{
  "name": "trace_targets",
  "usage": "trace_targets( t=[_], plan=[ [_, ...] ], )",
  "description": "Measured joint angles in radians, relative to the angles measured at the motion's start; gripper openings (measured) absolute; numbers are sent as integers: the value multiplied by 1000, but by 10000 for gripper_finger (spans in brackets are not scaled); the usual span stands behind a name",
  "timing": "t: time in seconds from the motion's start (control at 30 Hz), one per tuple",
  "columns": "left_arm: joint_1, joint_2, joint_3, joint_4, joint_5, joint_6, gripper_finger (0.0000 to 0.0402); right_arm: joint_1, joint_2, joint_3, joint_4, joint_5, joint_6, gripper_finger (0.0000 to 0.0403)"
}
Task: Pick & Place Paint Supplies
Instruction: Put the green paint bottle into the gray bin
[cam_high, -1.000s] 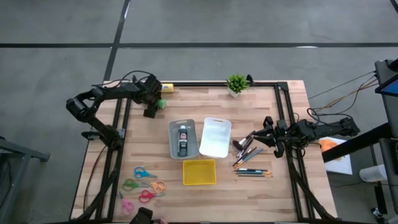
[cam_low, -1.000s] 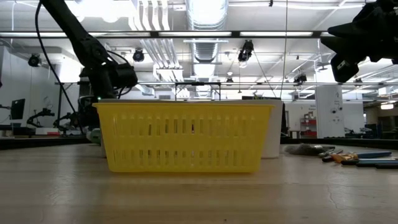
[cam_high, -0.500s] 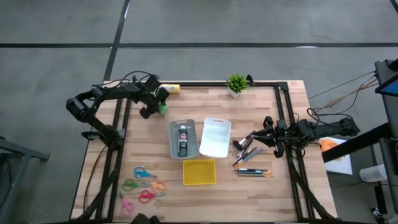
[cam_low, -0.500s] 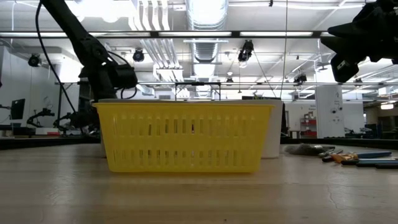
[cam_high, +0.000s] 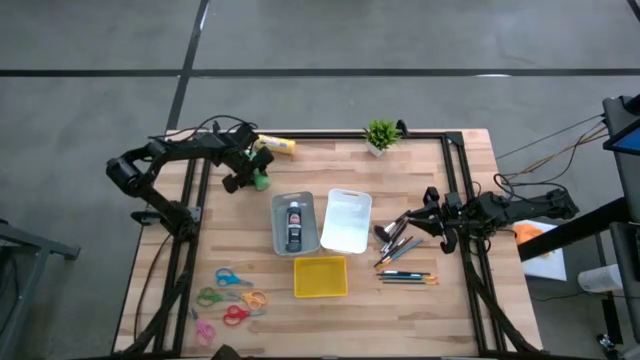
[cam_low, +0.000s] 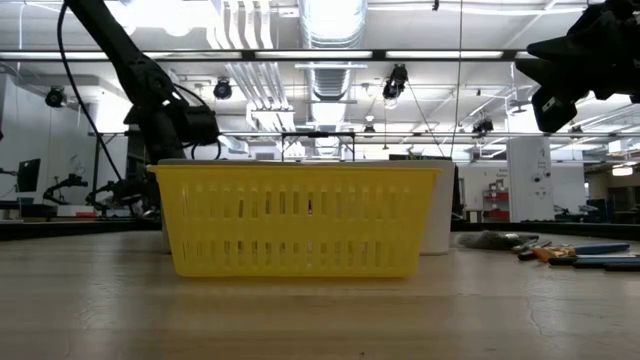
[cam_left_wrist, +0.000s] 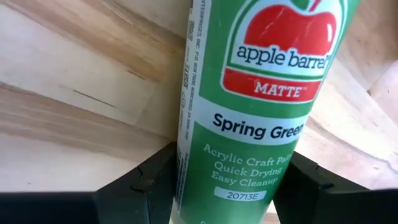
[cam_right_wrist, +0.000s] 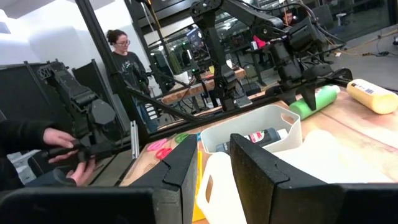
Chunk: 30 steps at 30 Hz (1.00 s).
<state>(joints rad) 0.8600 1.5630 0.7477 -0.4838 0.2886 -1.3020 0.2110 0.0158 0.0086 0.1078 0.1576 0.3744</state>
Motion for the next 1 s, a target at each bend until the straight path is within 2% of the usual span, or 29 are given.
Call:
trace_targets(
  t=[0.57,0.8,1.0],
  plan=[
    [-29,-22,-1,-11,41,116,207,0,0,0,0,0,0,93],
    [-43,-84,-1,-11,13,147,186,0,0,0,0,0,0,93],
    [-69,-158,2,-9,7,135,209,0,0,0,0,0,0,93]
  ],
)
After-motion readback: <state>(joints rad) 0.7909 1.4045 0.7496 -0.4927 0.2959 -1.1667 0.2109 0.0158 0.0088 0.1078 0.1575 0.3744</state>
